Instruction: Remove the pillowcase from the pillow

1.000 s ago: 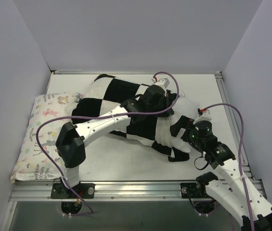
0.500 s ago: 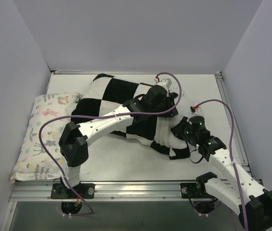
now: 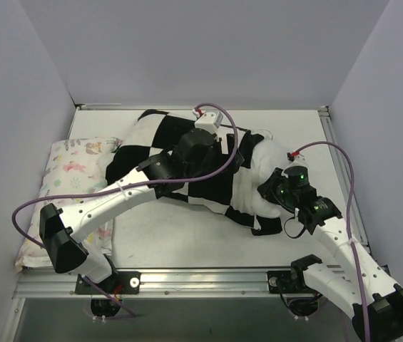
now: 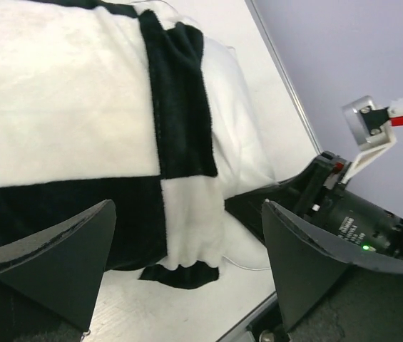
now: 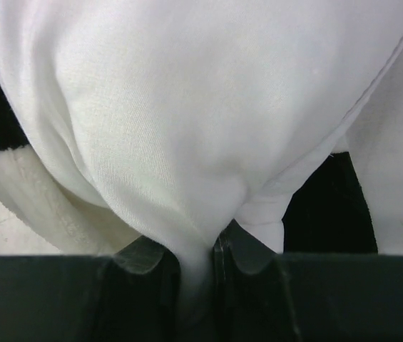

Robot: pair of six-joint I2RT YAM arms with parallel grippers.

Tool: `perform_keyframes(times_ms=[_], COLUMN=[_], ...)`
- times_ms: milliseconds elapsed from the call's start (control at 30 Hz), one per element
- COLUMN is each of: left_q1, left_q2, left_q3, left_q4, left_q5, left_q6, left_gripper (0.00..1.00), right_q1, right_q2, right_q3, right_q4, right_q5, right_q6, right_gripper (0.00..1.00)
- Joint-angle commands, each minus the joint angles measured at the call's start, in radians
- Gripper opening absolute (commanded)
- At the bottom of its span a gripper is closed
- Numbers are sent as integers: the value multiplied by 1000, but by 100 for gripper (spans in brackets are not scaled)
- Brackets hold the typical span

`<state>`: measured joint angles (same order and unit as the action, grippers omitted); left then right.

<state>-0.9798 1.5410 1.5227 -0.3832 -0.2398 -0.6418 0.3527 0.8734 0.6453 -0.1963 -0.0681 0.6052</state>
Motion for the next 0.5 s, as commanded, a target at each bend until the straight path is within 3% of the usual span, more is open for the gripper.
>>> perform_keyframes(times_ms=[0,233,367,467], left_q1=[-17,-91,-89,-82], left_q2=[14,85,104,74], left_q3=[-53,-131,-153,-162], left_q4=[-33,110,95,31], left_q5=[-61,-55,-139,-258], left_q6=[62,31,19,8], left_gripper=[92,93,84,50], right_q1=[-9,-9,-11,-18], right_q2=[-16,3,3,4], right_q3=[65,100,128,154], right_q4=[-45,-61,-84,-104], right_q5=[16,14,28,33], right_q6=[-18,-22,-36,-41], right_gripper=[0,0,0,0])
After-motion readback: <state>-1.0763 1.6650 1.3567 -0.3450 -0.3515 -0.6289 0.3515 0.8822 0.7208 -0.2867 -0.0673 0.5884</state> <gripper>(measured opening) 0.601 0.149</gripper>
